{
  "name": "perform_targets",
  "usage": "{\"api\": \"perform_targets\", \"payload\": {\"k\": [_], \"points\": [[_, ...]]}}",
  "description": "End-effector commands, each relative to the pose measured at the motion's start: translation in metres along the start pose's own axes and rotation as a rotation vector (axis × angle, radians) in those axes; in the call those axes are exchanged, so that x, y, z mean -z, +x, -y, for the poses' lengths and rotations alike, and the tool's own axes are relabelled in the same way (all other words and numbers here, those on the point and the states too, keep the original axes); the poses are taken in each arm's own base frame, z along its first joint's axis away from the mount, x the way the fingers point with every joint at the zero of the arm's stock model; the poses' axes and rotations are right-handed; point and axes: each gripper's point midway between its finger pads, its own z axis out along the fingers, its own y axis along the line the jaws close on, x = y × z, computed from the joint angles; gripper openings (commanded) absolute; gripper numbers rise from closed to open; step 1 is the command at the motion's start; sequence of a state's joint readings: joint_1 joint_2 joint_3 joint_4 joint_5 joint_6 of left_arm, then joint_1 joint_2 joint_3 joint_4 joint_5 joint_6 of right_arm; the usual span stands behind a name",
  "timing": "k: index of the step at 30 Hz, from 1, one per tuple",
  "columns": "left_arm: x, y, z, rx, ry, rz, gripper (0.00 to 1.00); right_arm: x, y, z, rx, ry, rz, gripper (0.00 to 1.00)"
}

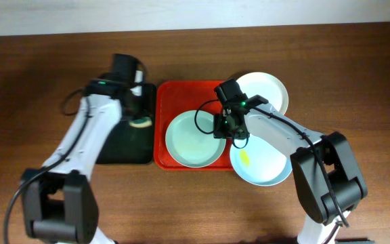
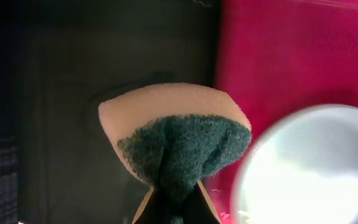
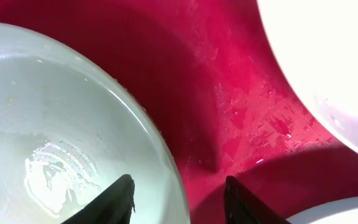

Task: Clean dirty plates on tray and stack at the side
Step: 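Carry the sponge with the left gripper back onto the black tray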

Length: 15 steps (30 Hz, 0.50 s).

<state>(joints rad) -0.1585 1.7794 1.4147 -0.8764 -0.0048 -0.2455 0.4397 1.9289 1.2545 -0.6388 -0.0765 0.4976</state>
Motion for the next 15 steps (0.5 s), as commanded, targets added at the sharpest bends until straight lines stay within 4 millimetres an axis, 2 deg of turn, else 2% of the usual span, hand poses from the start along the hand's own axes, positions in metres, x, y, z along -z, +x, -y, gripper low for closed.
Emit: {"api": "perform_targets", "payload": {"k": [1,3,5,7,10,15], "points": [[0.012,-0.004,-0.072,0.083,-0.205,0.023,0.00,0.001,0.001,-0.002,0.002,-0.001,0.004,0.48],[0.006,0.000,-0.090,0.122,-0.221,0.015,0.00,0.001,0.001,-0.002,0.002,-0.002,0.006,0.48],[-0.006,0.005,-0.097,0.152,-0.196,0.013,0.00,0.001,0.000,-0.002,0.002,-0.004,0.008,0.48],[-0.019,0.009,-0.095,0.120,-0.144,0.014,0.00,0.001,0.000,-0.003,0.003,-0.005,0.010,0.48],[-0.028,0.006,-0.083,-0.002,-0.071,0.034,0.00,0.001,-0.001,-0.003,0.003,-0.007,0.014,0.48],[-0.033,0.010,-0.095,-0.004,-0.139,0.024,0.00,0.001,-0.001,-0.003,0.003,-0.007,0.014,0.48]]}}
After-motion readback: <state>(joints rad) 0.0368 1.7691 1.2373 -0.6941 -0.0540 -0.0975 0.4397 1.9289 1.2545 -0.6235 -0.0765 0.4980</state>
